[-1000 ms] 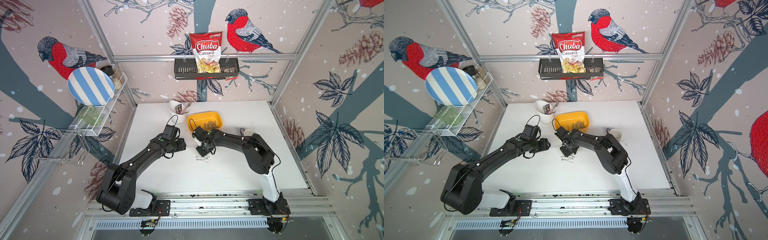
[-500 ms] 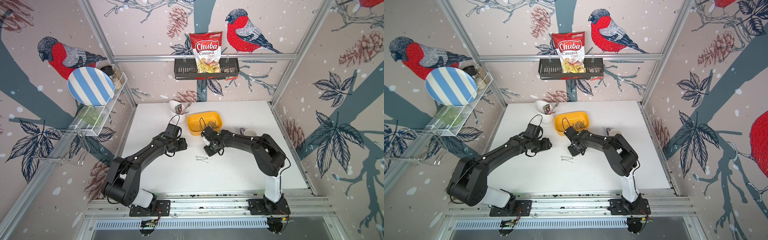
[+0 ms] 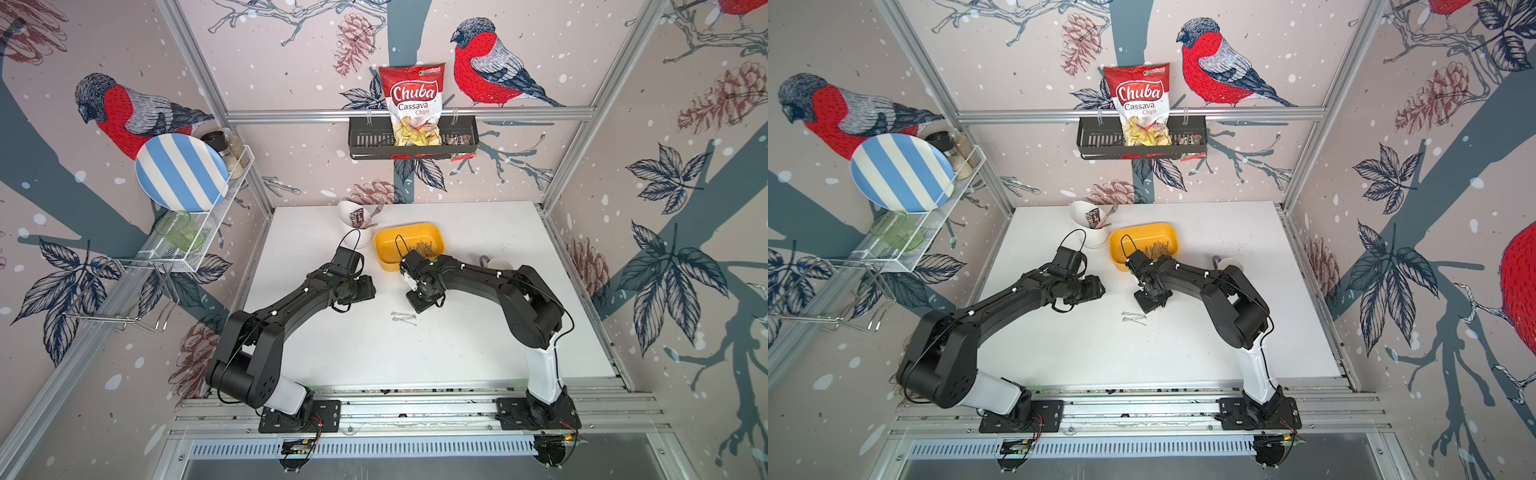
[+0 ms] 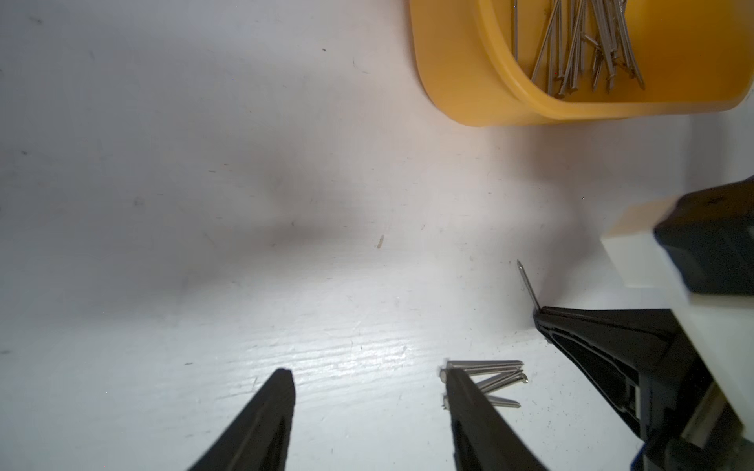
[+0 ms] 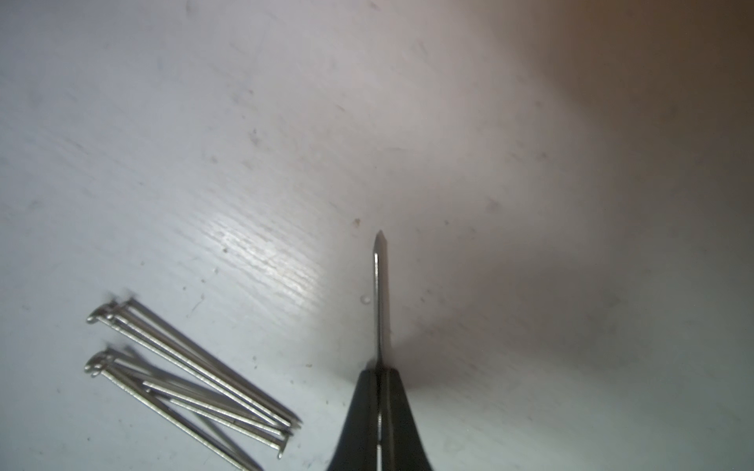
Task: Put the nails on the desktop into the storage box
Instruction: Pick up the nail from the center of the board, then place the nail in the storage box.
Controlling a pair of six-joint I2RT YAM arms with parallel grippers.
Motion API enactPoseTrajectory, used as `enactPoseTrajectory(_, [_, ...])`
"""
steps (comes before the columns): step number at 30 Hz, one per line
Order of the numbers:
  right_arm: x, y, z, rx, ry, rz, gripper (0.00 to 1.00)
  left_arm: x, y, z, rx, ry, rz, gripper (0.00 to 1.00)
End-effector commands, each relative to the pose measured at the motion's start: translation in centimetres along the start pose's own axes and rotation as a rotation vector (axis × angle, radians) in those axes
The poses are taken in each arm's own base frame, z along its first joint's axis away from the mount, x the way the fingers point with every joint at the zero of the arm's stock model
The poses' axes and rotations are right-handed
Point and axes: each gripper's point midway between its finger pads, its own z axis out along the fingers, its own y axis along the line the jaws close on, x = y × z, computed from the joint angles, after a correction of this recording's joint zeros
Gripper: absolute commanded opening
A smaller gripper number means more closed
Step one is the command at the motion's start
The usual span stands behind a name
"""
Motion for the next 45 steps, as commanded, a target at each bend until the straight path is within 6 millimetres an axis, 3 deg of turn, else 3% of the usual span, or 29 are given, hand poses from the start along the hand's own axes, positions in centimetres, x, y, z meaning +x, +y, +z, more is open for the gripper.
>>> enactPoseTrajectory(1, [2.0,0.2,0.8,0.014,0.11,-0.04,0.0,-0.5,0.0,-0.2,-0.004,-0.015,0.001,0.62])
enactPoseTrajectory(8, [-0.6,1.5,-2.1,-0.01,0.039,-0.059,0.0,-0.6,0.3,-0.4,-0.015,-0.035,-0.012,0.63])
enactPoseTrajectory(10, [-1.6,1.6,-3.5,-0.019,0.002,-0.052,0.0,-0.7,0.3,-0.4,-0.016,-0.044,-0.023,0.64])
enactPoseTrajectory(14, [-3.2,1.4,-6.4,-0.042,-0.061,-0.031,0.0,-1.4,0.2,-0.4,-0.014,-0.062,-0.043,0.75])
enactPoseTrajectory(20, [-5.1,0.9,-11.3,-0.13,-0.171,0.039,0.0,-2.2,-0.4,-0.4,0.009,-0.081,-0.063,0.77])
enactPoseTrajectory(24, [-7.2,-0.7,-14.8,-0.188,-0.273,0.118,0.0,-2.3,-0.8,-0.4,0.03,-0.082,-0.069,0.81])
enactPoseTrajectory(28, [-9.8,-3.3,-16.6,-0.197,-0.368,0.213,0.0,-2.4,-1.2,-0.5,0.045,-0.073,-0.062,0.81])
enactPoseTrajectory(32, [-12.5,-6.1,-16.6,-0.148,-0.402,0.269,0.0,-2.4,-1.7,-0.8,0.068,-0.07,-0.059,0.81])
enactPoseTrajectory(37, [-14.9,-10.1,-14.0,-0.098,-0.388,0.331,0.0,-1.7,-1.4,-0.7,0.071,-0.059,-0.074,0.82])
enactPoseTrajectory(42, [-15.6,-13.9,-10.7,-0.078,-0.357,0.414,0.0,-1.0,-1.3,-0.5,0.075,-0.034,-0.079,0.82])
enactPoseTrajectory(45, [-15.5,-15.0,-8.9,-0.08,-0.338,0.438,0.0,-0.9,-1.3,-0.3,0.071,-0.021,-0.073,0.82])
